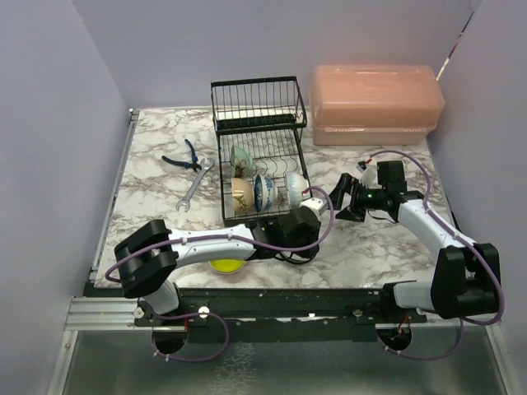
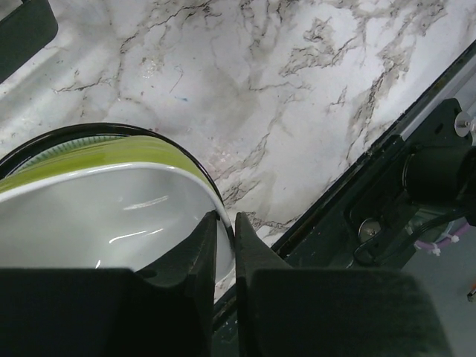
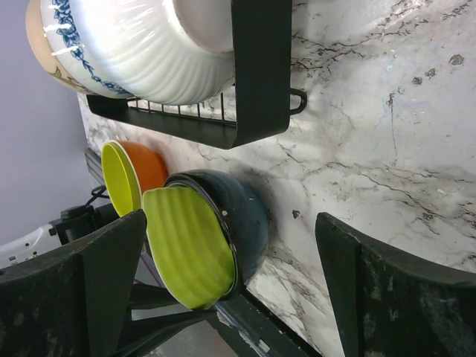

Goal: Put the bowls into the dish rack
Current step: Pick up the bowl from the center of the board.

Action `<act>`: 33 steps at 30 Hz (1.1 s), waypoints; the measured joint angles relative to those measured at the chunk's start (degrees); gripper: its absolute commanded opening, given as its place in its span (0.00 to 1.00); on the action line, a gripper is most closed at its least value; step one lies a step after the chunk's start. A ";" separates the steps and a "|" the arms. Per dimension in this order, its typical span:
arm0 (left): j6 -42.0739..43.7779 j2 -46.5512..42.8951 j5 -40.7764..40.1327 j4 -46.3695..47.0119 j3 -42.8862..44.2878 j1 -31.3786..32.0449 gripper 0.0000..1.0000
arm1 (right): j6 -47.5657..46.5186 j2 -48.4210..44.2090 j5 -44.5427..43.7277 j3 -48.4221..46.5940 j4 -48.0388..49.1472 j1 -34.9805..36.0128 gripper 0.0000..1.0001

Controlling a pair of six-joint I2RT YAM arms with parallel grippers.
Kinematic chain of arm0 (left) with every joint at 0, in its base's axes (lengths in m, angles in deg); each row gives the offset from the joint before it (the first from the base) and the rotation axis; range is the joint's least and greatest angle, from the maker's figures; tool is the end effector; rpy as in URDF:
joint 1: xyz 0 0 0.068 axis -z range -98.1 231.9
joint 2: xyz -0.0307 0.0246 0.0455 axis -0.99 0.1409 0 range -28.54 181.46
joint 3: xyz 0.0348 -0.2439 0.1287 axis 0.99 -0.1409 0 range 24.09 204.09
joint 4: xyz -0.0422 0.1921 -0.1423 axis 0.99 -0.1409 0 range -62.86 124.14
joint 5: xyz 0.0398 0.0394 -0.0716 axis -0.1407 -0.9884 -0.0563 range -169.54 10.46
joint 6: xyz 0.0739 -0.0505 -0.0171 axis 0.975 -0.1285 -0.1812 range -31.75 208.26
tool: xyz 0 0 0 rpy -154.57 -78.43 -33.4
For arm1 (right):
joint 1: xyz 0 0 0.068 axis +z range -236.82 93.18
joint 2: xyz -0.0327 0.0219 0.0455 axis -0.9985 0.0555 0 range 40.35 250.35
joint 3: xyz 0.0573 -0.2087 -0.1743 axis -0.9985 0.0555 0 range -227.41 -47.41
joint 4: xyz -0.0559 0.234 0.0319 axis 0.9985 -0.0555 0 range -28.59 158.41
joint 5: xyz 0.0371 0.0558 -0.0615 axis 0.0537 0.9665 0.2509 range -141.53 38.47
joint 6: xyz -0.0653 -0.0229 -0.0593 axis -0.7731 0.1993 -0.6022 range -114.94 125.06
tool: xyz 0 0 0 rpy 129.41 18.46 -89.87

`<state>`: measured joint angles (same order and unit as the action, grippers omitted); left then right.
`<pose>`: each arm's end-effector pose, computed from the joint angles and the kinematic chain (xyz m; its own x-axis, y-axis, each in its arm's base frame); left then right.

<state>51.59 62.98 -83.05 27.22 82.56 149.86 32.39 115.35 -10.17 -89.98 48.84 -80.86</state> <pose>0.1427 -0.3389 0.2105 -0.7354 0.2281 -0.6381 0.5840 0.6909 -0.4261 0.2487 0.0801 0.1970 -0.9178 0.2508 -0.3078 -0.0687 0.6632 0.7453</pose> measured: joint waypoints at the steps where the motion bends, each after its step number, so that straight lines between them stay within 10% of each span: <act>1: -0.02 0.00 -0.04 -0.09 0.00 0.00 0.06 | 0.00 0.00 -0.02 -0.07 -0.02 0.00 1.00; 22: -0.02 -4.94 2.36 1.05 0.85 -0.13 0.00 | -2.36 -5.86 -1.09 -4.42 -2.91 0.00 1.00; 33: -9.14 -14.84 13.38 20.39 -11.87 -10.12 0.00 | -3.41 -13.57 -1.49 -5.18 -2.80 0.00 1.00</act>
<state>42.45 48.14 -69.68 47.62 70.70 139.74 28.98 101.78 -11.65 -95.16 46.04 -80.86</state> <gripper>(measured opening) 0.011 0.996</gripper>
